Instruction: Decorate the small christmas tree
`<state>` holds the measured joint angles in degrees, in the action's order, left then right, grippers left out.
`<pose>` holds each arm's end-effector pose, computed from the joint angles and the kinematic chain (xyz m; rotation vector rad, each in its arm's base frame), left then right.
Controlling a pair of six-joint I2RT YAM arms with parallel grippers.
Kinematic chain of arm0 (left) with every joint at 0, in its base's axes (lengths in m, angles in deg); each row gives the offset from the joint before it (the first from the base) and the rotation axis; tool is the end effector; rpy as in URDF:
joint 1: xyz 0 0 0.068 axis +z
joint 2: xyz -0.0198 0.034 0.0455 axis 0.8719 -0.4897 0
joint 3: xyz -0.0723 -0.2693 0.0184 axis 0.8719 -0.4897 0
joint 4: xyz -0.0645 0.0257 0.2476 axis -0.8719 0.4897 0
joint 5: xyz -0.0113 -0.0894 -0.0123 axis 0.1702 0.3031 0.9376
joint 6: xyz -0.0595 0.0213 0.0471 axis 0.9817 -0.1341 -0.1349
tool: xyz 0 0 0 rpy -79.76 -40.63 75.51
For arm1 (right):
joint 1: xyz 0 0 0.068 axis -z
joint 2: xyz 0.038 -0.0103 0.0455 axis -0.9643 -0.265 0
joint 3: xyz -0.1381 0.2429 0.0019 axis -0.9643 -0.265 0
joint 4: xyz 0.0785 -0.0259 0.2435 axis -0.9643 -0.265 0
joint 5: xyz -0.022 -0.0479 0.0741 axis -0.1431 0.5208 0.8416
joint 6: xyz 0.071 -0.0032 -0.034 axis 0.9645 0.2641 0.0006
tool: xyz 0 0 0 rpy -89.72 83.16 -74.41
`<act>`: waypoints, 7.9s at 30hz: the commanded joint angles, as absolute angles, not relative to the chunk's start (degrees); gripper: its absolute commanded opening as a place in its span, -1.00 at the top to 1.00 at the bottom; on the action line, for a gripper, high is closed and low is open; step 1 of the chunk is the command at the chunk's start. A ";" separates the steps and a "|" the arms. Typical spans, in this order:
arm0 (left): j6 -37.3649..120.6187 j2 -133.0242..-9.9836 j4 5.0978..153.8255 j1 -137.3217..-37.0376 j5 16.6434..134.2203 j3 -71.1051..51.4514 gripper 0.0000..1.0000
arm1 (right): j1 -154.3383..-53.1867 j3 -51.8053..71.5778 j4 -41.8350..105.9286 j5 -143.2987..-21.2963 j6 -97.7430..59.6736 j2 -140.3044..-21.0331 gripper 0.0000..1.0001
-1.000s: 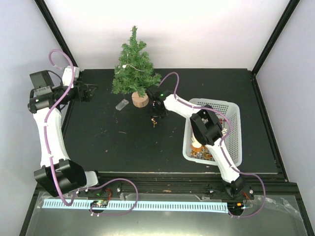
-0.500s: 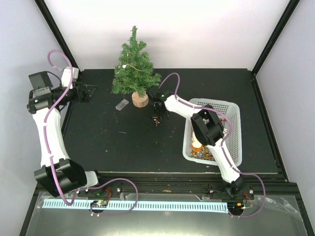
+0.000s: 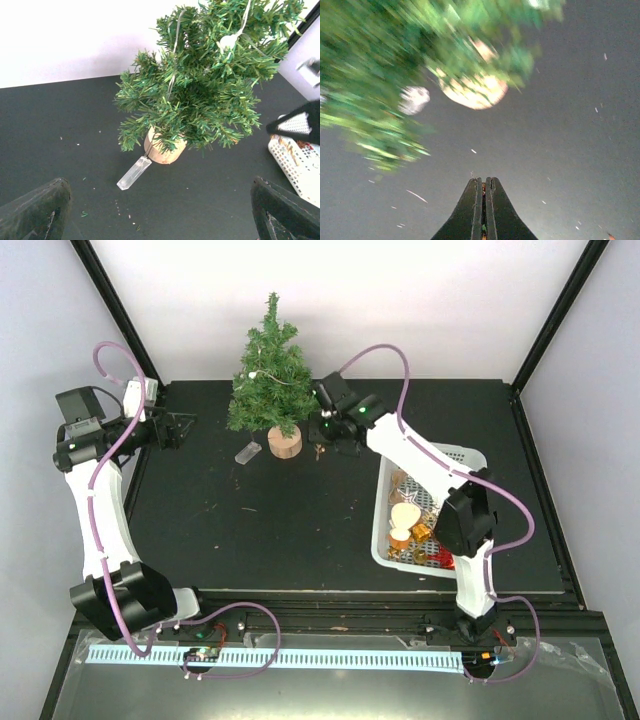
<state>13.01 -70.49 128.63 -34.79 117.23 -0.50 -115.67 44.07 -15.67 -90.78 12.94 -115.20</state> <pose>0.2639 0.0704 0.3883 0.2787 2.0159 -0.5245 0.3516 0.3048 0.2785 -0.0448 2.6022 0.5261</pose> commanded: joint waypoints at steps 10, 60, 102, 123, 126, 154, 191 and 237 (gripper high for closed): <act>12.15 -71.51 128.59 -34.31 122.42 -0.57 -0.96 | -109.07 67.44 -17.73 -84.97 20.75 -124.09 0.98; 7.38 -72.76 132.40 -33.94 123.36 -4.70 -0.96 | -107.34 72.16 -3.27 -76.41 34.60 -131.52 0.90; 5.53 -74.09 133.38 -32.60 125.22 -4.64 -0.98 | -105.74 59.13 2.22 -77.34 34.95 -122.49 -0.12; -1.20 -65.70 145.59 -32.06 116.66 2.73 -0.98 | -103.64 43.58 -26.39 -93.65 16.22 -96.88 -0.16; -4.56 -64.89 153.49 -32.04 113.46 6.96 -0.98 | -103.61 33.39 -29.14 -96.42 15.28 -89.11 -0.16; -9.37 -74.16 170.08 -37.62 108.65 20.52 -0.98 | -97.82 -2.42 -29.92 -89.70 14.67 -76.77 0.01; 0.70 -79.80 160.31 -46.88 107.50 18.04 -0.98 | -90.37 -14.30 -21.45 -83.47 10.14 -81.12 0.98; -0.66 -78.11 160.18 -46.77 107.03 11.95 -0.98 | -108.99 69.67 3.83 -63.95 19.77 -116.19 0.98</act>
